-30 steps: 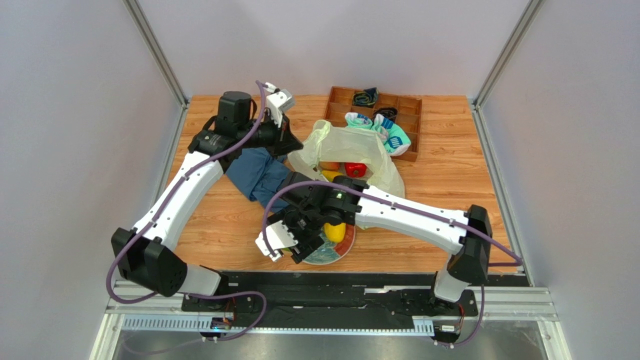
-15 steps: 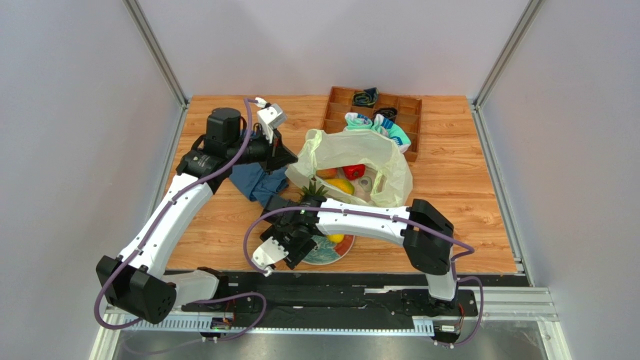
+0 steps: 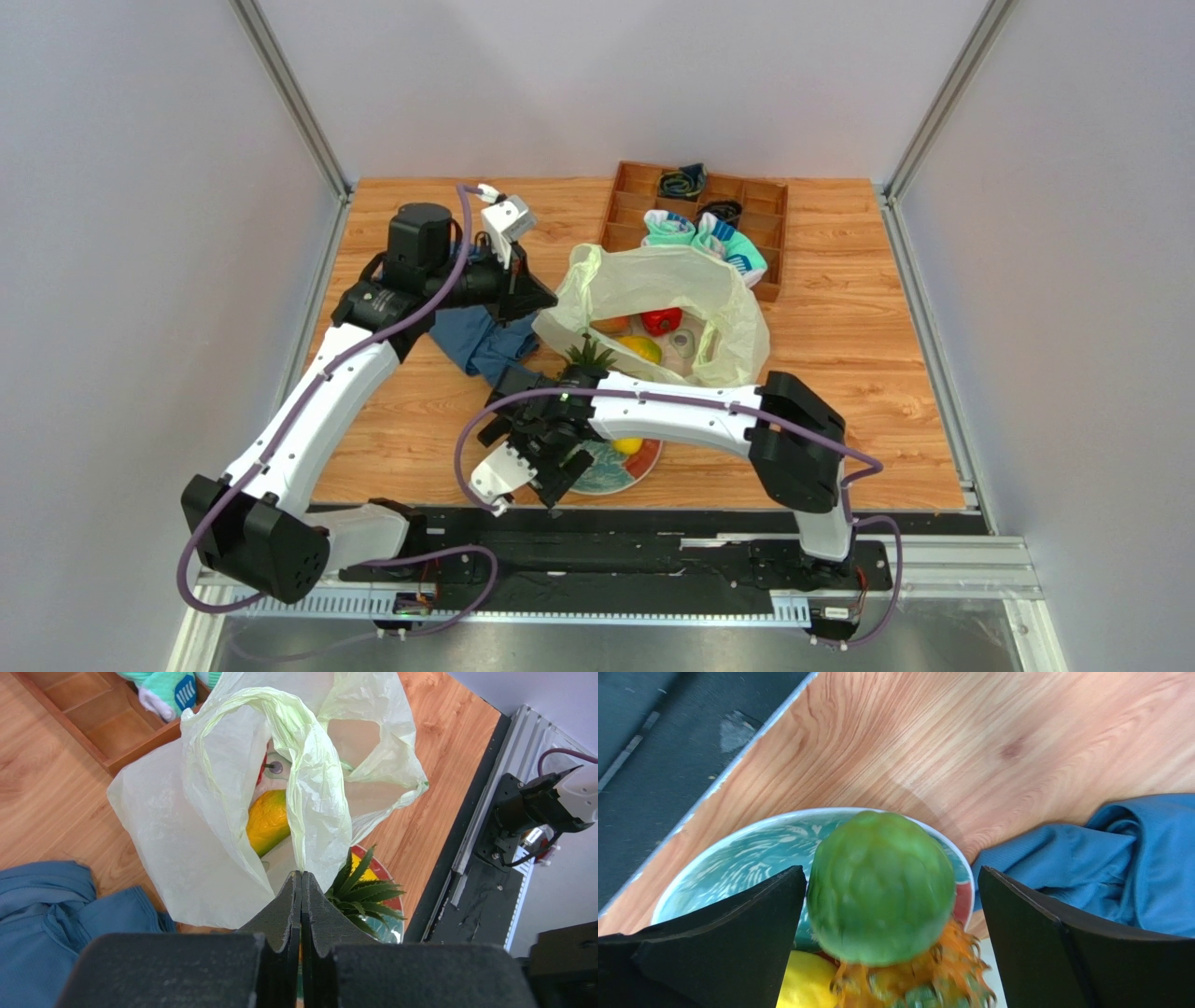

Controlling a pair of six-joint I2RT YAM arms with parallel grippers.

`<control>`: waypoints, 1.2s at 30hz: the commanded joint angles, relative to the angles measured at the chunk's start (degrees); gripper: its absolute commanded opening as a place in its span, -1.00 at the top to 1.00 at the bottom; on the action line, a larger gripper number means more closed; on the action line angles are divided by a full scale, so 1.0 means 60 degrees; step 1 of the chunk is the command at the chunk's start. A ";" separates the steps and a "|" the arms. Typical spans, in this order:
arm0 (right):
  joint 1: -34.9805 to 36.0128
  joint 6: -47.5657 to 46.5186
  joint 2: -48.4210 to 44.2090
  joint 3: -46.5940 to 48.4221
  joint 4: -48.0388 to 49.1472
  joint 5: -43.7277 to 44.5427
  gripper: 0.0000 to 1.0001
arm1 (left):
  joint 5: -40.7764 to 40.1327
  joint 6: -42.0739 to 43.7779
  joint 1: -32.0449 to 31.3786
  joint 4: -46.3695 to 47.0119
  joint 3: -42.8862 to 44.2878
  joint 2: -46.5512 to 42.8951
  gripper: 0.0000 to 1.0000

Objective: Take the fake fruits out of the plastic bag
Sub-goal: Place the fake fruit on the plate, then adjust the plastic bag at the center of the board.

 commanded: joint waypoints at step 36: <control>-0.7024 0.6291 -0.3722 -0.3018 0.2461 -0.0956 -0.33 | -0.1211 0.3665 -0.0020 -0.3035 0.1506 0.1344 1.00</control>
